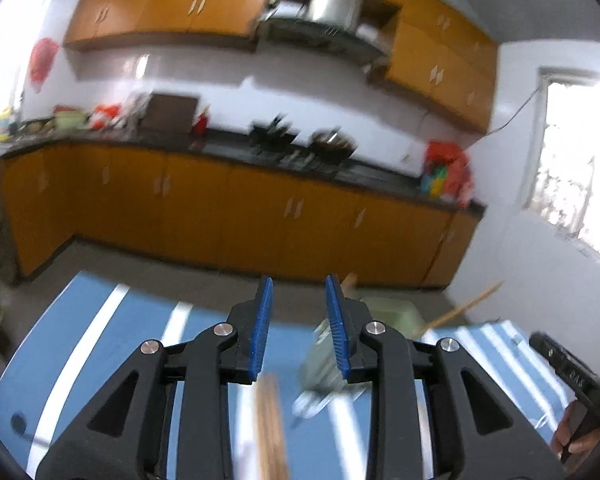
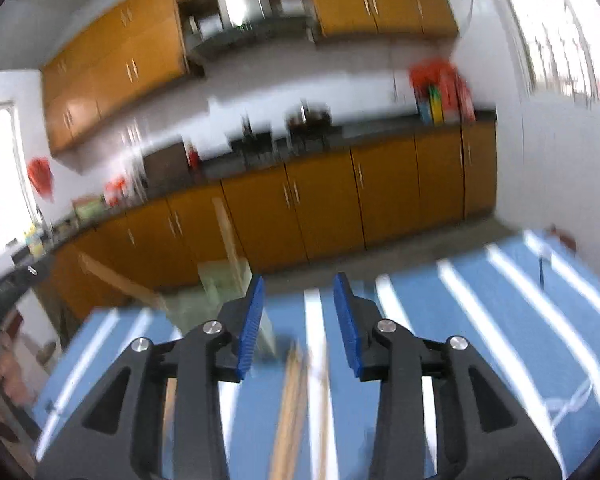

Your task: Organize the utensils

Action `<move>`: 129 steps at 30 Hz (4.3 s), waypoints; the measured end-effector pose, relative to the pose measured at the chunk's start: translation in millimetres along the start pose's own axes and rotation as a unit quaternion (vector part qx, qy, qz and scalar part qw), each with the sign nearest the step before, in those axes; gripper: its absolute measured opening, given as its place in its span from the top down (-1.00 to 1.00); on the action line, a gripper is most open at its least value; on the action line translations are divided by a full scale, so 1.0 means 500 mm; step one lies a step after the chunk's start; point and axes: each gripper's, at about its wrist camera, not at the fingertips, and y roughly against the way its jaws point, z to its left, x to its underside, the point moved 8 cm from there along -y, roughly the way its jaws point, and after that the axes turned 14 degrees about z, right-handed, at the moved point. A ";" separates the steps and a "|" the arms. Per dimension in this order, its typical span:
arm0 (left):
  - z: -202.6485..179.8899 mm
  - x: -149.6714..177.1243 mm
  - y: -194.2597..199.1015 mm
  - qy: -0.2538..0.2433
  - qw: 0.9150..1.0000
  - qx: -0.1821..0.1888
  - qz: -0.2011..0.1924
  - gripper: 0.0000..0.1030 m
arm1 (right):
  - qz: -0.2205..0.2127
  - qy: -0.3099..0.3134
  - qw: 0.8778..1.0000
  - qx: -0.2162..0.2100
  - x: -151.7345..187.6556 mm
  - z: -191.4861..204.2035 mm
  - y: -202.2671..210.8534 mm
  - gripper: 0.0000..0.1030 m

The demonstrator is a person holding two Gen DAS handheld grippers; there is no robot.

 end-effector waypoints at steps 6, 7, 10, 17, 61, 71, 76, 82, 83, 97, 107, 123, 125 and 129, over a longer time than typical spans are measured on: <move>0.084 0.195 -0.108 0.020 0.990 -0.032 0.134 0.45 | 0.167 0.000 0.986 0.015 0.224 -0.039 -0.158 0.56; 0.090 0.229 -0.121 0.023 0.987 -0.032 0.154 0.45 | 0.187 0.002 0.982 0.016 0.257 -0.039 -0.177 0.56; 0.096 0.292 -0.140 0.024 0.982 -0.026 0.188 0.45 | 0.211 0.002 0.977 0.017 0.305 -0.028 -0.201 0.56; 0.077 0.347 -0.162 0.007 0.976 -0.009 0.218 0.46 | 0.204 0.023 0.977 0.060 0.303 -0.035 -0.212 0.84; 0.149 0.353 -0.198 0.018 0.970 -0.069 0.231 0.84 | 0.199 0.014 0.973 0.115 0.281 -0.096 -0.214 0.82; 0.148 0.353 -0.200 0.013 0.970 -0.074 0.232 0.84 | 0.199 0.013 0.973 0.115 0.281 -0.096 -0.214 0.82; 0.148 0.353 -0.200 0.014 0.970 -0.073 0.232 0.84 | 0.199 0.013 0.973 0.115 0.281 -0.096 -0.214 0.82; 0.148 0.352 -0.200 0.014 0.970 -0.073 0.232 0.84 | 0.199 0.013 0.973 0.115 0.281 -0.097 -0.214 0.82; 0.148 0.352 -0.200 0.014 0.970 -0.073 0.232 0.84 | 0.199 0.013 0.973 0.115 0.281 -0.096 -0.215 0.82; 0.147 0.352 -0.201 0.015 0.970 -0.072 0.232 0.84 | 0.199 0.013 0.973 0.115 0.282 -0.097 -0.215 0.82; 0.145 0.353 -0.201 0.016 0.970 -0.072 0.231 0.84 | 0.199 0.013 0.973 0.114 0.282 -0.097 -0.215 0.82; 0.144 0.352 -0.201 0.018 0.970 -0.069 0.231 0.83 | 0.199 0.012 0.973 0.114 0.283 -0.097 -0.216 0.82; 0.144 0.352 -0.201 0.019 0.970 -0.068 0.231 0.83 | 0.199 0.012 0.973 0.114 0.283 -0.097 -0.215 0.81; 0.143 0.352 -0.201 0.019 0.971 -0.067 0.231 0.83 | 0.198 0.011 0.974 0.113 0.283 -0.097 -0.215 0.81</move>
